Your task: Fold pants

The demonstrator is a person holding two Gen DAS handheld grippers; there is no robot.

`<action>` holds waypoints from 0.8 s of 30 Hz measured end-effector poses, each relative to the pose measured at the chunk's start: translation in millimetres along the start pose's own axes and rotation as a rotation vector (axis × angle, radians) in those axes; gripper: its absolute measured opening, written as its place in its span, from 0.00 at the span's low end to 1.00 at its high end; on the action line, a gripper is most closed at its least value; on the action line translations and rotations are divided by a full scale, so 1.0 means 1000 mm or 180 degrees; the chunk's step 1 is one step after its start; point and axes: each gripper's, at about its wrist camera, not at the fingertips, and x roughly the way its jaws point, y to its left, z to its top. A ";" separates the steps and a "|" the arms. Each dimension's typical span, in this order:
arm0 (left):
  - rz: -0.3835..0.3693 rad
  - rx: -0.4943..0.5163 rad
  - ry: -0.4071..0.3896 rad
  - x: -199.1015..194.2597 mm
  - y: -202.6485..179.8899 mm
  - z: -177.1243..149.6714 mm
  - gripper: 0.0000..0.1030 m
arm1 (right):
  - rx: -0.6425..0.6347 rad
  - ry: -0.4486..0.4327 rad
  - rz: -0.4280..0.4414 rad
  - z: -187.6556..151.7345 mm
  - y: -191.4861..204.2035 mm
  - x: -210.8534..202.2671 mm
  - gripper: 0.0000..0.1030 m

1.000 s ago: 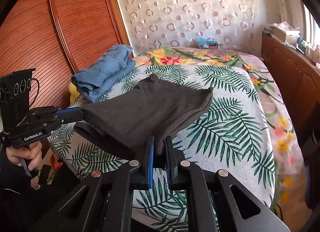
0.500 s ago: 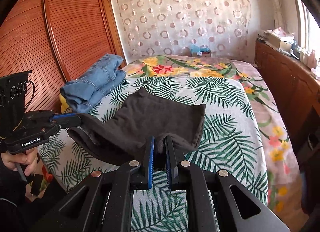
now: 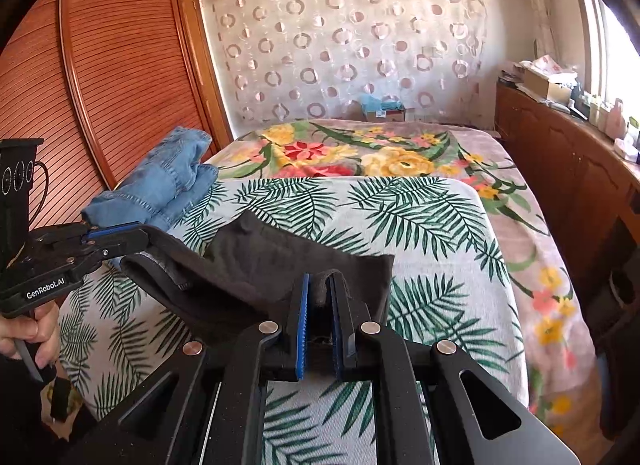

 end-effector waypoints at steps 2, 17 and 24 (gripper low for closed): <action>0.0022 -0.0025 0.0019 0.007 0.005 0.006 0.10 | -0.0009 0.0005 -0.0025 0.005 0.001 0.009 0.09; 0.0195 -0.0101 0.0339 0.061 0.024 0.006 0.10 | 0.0119 0.0326 -0.0082 0.022 -0.010 0.071 0.10; 0.0226 -0.0111 0.0354 0.058 0.023 0.004 0.10 | -0.0104 0.0300 -0.0151 0.026 0.004 0.065 0.11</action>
